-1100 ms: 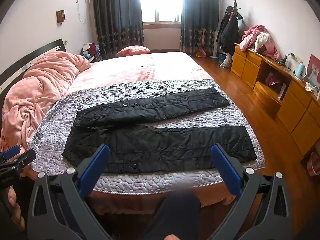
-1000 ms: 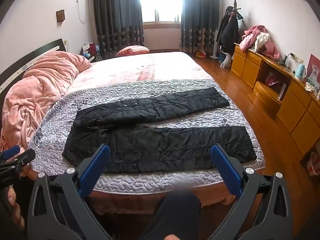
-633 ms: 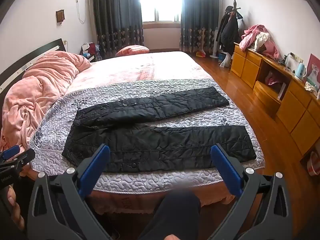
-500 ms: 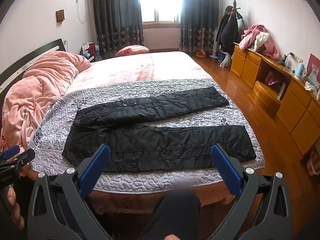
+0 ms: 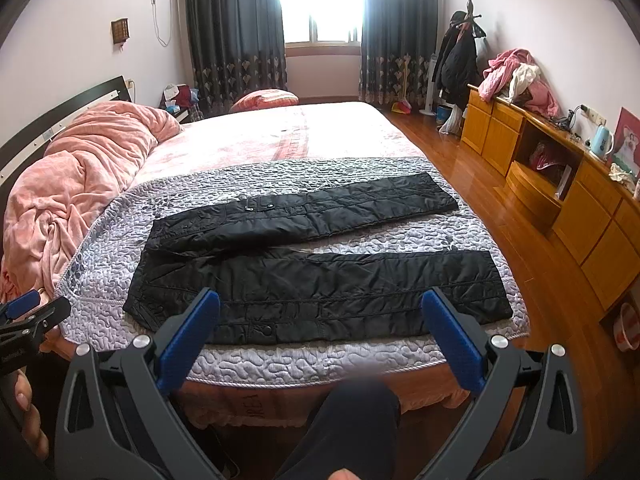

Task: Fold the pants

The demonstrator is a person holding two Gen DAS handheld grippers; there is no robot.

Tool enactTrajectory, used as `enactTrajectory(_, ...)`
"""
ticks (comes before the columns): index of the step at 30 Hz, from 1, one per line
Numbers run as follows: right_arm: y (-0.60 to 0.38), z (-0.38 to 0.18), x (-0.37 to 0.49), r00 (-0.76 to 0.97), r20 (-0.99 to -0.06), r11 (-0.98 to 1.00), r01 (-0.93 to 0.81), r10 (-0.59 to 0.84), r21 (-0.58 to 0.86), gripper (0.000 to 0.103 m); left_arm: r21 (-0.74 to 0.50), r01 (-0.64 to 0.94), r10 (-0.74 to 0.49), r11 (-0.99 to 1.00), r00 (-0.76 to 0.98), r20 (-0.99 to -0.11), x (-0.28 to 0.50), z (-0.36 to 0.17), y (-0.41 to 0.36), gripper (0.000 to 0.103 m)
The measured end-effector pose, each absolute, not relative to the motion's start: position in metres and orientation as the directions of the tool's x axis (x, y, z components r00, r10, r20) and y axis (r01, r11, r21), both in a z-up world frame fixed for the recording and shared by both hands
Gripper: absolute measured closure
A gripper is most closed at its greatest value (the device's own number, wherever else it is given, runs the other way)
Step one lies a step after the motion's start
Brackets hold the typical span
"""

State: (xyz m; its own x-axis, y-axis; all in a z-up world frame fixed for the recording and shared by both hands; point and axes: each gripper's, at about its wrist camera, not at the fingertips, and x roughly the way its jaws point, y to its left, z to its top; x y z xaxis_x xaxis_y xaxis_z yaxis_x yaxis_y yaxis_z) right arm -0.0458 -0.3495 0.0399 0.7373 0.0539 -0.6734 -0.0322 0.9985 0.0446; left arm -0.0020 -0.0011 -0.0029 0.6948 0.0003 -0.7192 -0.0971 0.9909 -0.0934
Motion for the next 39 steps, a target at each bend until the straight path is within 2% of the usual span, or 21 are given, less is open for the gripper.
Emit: enactTrajectory(39, -0.3556, 0.0352, -0.0435, 0.729, -0.682, 0.998, -0.033, 0.055, 0.046, 0.002, -0.097, -0.097, -0.003, 0.991, 0.690, -0.724, -0.0008, -0.0048, 0.0002, 0.004)
